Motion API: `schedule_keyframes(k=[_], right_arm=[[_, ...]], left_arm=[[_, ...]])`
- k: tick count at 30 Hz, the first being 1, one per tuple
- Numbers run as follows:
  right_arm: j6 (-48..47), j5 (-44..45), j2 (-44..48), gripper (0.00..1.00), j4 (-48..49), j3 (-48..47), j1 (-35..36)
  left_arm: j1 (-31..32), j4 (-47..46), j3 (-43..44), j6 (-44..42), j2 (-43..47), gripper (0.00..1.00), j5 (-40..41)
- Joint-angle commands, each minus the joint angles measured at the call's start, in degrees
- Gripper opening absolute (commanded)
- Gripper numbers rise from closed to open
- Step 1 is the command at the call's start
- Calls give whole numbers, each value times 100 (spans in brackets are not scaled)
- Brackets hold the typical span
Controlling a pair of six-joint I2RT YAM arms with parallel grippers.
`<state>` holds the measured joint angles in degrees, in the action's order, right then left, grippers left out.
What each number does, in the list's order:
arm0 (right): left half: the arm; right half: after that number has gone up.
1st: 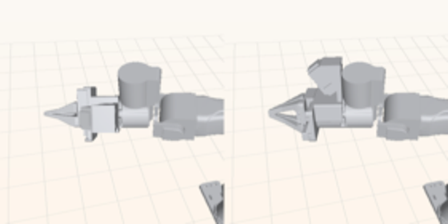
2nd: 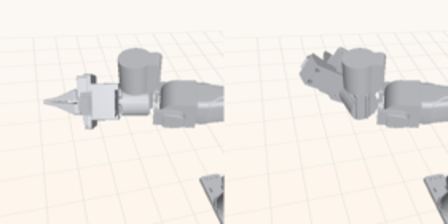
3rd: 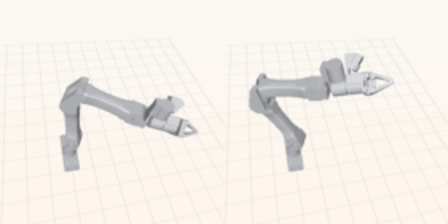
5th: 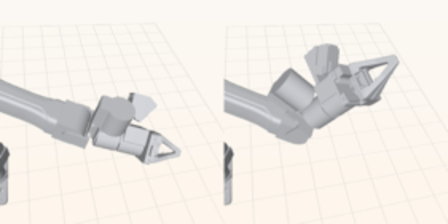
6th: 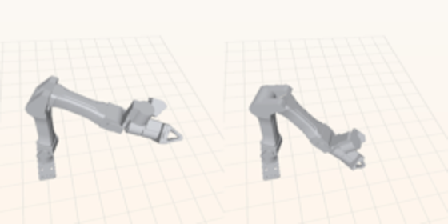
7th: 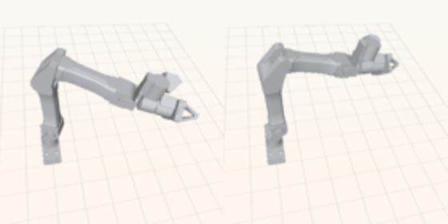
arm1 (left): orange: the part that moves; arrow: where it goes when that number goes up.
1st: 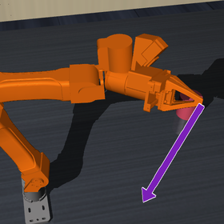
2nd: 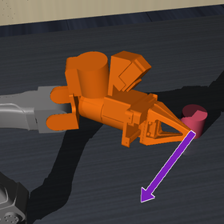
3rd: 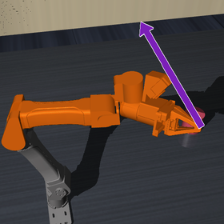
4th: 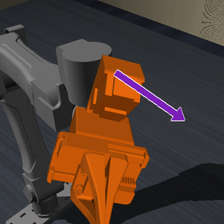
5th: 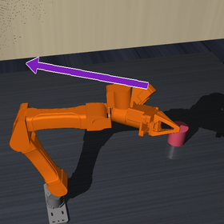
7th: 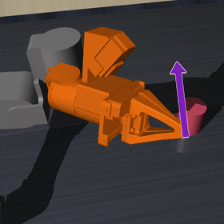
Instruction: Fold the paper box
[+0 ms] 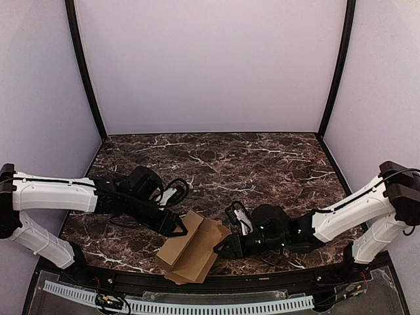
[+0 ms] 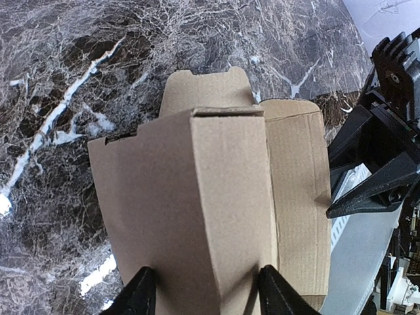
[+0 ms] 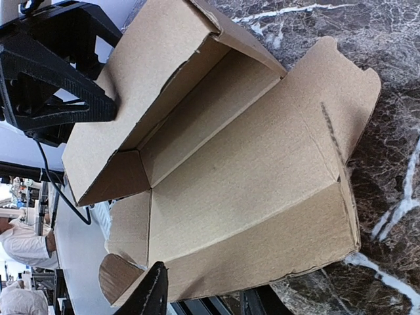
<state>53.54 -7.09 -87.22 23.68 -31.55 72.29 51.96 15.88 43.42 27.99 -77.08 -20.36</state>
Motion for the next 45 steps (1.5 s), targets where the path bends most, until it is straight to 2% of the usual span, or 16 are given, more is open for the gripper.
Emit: schedule_keyframes(k=[1, 10, 18, 27, 33, 39, 45], right_arm=[[-63, -23, -124, 37, -381, -191, -44], [-13, -2, -465, 28, -694, -548, -46], [-234, 188, -259, 0, -955, -723, -46], [-831, 459, 193, 0, -1370, -952, -43], [-1643, 690, 336, 0, -2319, -1618, -69], [-2496, 984, 546, 0, -3711, -2367, -102], [-3249, 1326, 668, 0, -4593, -3009, -143]], left_arm=[[-11, 171, -175, 40, 93, 53, 96], [-16, 132, -204, 65, 140, 53, 104], [-11, 41, -196, 107, 174, 53, 36], [21, -392, -204, 304, 94, 52, -169], [130, -924, -154, 490, 114, 52, -308], [138, -1626, -186, 761, 142, 52, -334], [133, -2427, -218, 968, -164, 50, -317]])
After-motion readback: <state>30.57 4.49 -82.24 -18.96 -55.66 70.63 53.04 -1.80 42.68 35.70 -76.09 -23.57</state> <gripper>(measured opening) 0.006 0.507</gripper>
